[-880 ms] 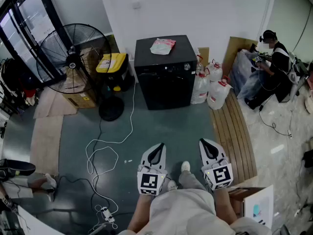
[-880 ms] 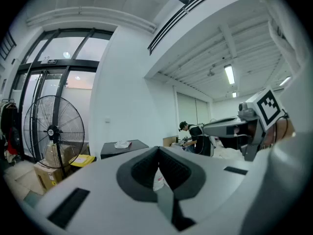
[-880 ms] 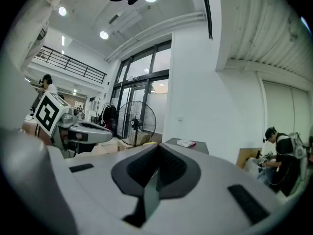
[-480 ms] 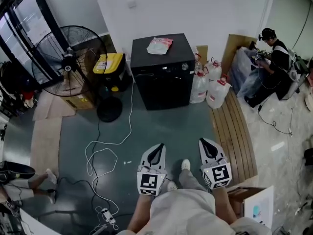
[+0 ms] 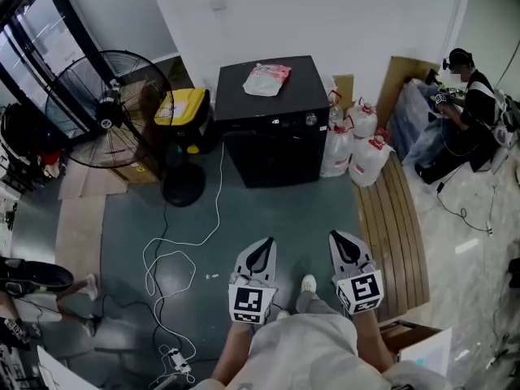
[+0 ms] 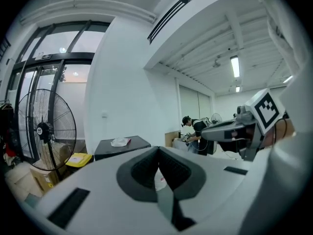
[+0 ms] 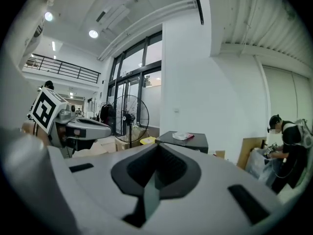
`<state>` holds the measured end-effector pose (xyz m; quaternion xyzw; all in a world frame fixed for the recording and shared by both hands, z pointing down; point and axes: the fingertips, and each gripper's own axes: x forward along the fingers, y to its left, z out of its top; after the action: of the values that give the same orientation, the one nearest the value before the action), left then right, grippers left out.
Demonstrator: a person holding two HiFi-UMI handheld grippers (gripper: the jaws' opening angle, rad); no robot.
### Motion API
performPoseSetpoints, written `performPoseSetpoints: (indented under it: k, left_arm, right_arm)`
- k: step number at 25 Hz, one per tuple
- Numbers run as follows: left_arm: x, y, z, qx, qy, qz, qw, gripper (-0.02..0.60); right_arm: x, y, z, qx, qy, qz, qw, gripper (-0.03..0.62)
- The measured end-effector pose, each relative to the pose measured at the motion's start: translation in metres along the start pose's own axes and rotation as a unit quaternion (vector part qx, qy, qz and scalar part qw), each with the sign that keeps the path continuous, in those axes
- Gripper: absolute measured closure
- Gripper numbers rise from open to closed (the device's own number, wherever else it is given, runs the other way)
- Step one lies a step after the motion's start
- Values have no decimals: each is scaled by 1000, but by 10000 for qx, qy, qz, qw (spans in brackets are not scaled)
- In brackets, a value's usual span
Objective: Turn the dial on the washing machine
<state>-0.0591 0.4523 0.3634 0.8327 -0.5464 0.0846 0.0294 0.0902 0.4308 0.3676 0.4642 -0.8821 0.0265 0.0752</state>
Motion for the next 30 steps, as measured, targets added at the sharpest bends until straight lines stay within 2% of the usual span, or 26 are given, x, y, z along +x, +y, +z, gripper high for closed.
performPoseSetpoints:
  k: [15, 30]
  left_arm:
    - [113, 19, 21, 28, 209, 414, 9989, 569]
    - [170, 31, 19, 13, 234, 418, 9988, 569]
  right_arm:
    - [83, -99, 11, 64, 3, 342, 9994, 586]
    - [132, -133, 4, 137, 79, 391, 9991, 586]
